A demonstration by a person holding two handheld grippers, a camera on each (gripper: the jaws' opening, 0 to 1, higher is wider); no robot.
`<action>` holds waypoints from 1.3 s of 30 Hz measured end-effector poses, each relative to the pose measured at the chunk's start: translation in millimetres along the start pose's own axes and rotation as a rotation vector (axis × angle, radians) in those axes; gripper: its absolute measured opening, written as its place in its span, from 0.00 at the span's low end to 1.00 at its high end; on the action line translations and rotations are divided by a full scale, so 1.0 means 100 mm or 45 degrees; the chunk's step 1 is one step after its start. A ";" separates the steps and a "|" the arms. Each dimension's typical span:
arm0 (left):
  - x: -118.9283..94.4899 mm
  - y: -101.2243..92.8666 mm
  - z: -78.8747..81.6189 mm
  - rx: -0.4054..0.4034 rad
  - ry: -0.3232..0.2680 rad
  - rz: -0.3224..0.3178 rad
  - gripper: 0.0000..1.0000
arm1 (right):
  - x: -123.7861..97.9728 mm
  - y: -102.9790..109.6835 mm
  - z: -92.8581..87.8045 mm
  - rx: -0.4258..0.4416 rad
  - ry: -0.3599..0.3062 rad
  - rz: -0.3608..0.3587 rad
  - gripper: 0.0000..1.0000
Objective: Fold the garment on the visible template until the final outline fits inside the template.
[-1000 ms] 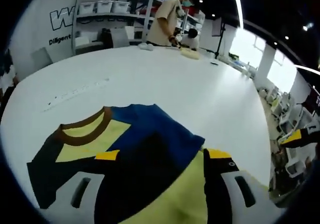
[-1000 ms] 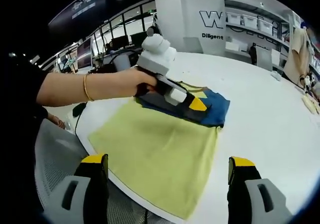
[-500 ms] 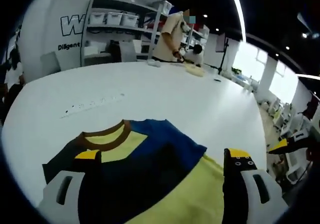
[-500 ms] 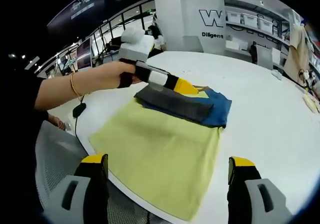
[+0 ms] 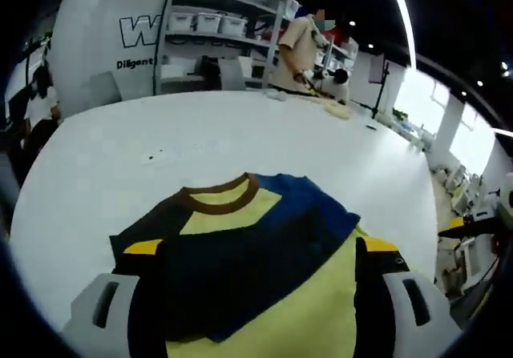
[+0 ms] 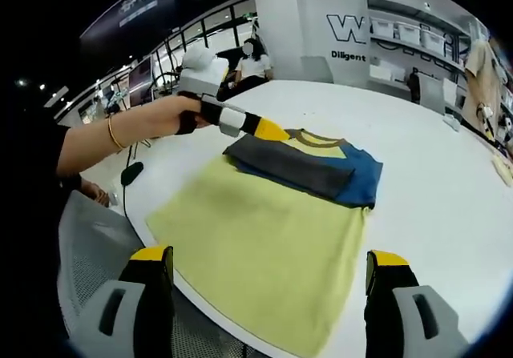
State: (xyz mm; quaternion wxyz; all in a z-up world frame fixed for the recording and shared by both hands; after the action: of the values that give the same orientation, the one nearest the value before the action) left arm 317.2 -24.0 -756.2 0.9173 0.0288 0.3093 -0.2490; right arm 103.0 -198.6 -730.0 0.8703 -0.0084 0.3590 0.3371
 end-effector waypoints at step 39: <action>-0.17 0.82 -0.83 -0.149 0.146 0.188 0.35 | 0.00 0.00 -0.02 0.023 -0.010 0.000 0.99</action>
State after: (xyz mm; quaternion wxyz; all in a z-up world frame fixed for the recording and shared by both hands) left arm 299.0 72.1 -821.4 0.9142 0.0122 0.3722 -0.1600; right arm 101.9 -199.0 -731.0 0.8717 0.0007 0.3586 0.3339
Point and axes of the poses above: the point that each gripper's makers call its tool centre point, and the gripper's own axes: x roughly forward along the fingers, y roughly to its left, z roughly out of its top, the point moved 5 cm from there along -x, roughly backward along the fingers, and after that the axes turned 9 degrees about z, right-handed, at the moved point
